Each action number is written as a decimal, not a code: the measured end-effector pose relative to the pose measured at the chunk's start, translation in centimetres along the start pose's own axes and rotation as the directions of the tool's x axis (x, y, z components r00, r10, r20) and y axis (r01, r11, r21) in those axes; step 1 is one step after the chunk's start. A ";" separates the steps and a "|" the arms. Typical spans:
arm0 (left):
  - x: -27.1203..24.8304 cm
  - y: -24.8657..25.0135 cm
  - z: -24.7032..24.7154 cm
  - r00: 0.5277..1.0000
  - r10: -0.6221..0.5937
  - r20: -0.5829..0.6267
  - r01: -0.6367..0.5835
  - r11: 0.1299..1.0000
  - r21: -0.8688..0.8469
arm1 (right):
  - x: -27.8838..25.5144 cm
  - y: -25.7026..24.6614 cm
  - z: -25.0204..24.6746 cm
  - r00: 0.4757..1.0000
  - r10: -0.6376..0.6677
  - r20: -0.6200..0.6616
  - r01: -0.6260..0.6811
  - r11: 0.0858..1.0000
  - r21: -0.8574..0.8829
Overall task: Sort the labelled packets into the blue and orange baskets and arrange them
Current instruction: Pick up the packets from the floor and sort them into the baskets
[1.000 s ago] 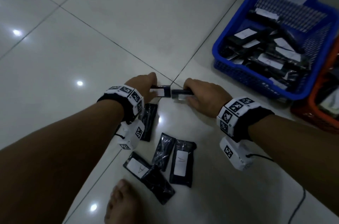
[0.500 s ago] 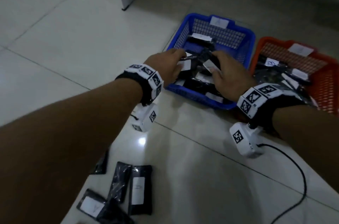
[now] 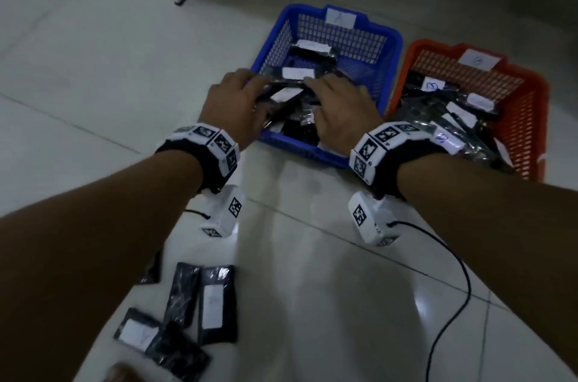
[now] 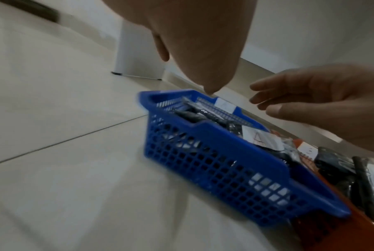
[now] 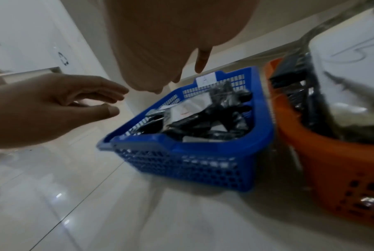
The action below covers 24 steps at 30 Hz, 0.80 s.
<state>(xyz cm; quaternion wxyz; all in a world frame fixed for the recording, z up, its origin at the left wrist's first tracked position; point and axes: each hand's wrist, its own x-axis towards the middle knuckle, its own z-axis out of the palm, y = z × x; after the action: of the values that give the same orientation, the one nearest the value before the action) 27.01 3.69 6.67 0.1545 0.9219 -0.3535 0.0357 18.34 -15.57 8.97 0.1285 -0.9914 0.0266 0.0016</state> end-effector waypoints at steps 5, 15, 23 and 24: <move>-12.6 -3.8 -1.9 0.948 -0.272 0.167 0.268 0.962 0.047 | -2.3 -6.5 3.8 0.961 -0.276 0.027 0.271 0.957 0.106; -27.2 -6.9 -2.2 0.713 -0.620 0.326 0.618 0.776 0.125 | -9.4 -17.1 11.4 0.464 -0.723 0.512 0.704 0.652 0.283; -27.5 -7.5 -0.5 0.650 -0.697 0.303 0.730 0.684 0.007 | -9.7 -18.0 12.9 0.309 -0.661 0.683 0.835 0.533 0.138; -27.3 -7.6 -0.4 0.640 -0.704 0.308 0.740 0.672 0.000 | -9.5 -17.8 12.8 0.323 -0.639 0.698 0.828 0.548 0.118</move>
<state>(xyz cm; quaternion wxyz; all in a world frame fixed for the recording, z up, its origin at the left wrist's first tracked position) 11.67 26.64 0.31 0.1614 0.9694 0.0251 -0.1831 9.81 5.36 1.18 -0.0167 -0.8242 -0.4782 0.3029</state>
